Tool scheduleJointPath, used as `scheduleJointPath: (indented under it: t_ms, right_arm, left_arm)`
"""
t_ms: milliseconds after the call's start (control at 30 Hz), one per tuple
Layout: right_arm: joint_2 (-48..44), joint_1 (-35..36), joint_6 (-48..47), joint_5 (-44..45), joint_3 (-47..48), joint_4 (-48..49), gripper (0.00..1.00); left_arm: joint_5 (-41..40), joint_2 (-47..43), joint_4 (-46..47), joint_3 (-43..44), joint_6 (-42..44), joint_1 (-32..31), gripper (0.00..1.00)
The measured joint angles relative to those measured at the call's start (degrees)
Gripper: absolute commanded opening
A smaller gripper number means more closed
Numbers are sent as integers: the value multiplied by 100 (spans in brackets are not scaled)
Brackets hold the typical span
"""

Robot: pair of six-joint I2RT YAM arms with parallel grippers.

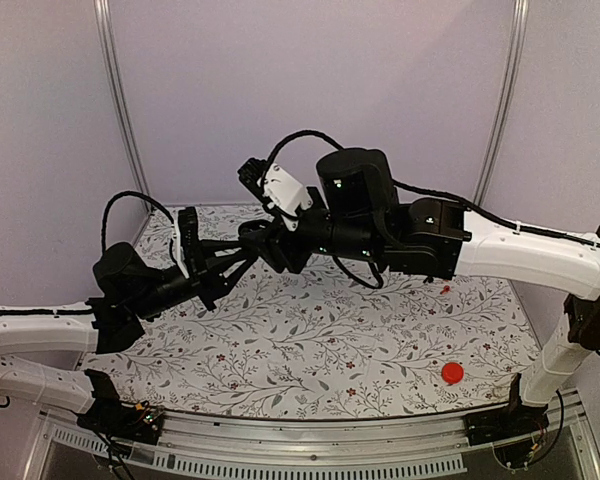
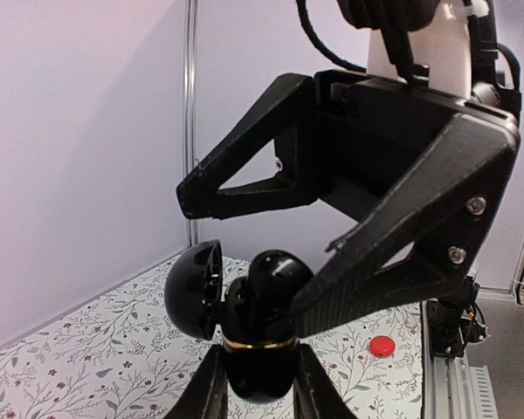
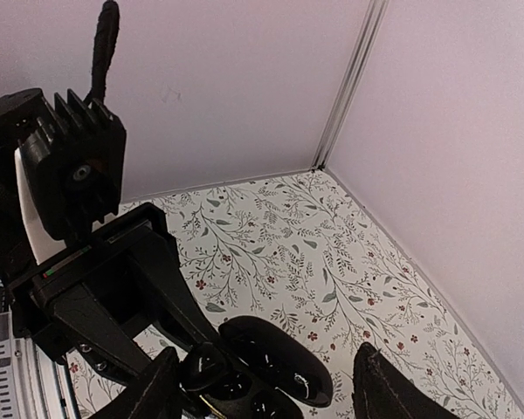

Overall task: Insert the wireless bluetooth earbuds into the charging case
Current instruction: Adjust the left earbud in the left side groove of the charging case.

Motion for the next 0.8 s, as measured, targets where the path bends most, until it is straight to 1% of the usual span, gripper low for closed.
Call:
scheduleJointPath:
  t_ms: [500, 733, 800]
  right_arm:
    - [-212, -4, -4, 17, -142, -28, 64]
    - [-380, -42, -42, -203, -369, 4, 60]
    - [-415, -42, -57, -297, -376, 17, 56]
  left_arm:
    - [0, -2, 9, 0, 11, 0, 22]
    - [4, -2, 9, 0, 11, 0, 22]
    - [7, -2, 9, 0, 11, 0, 22]
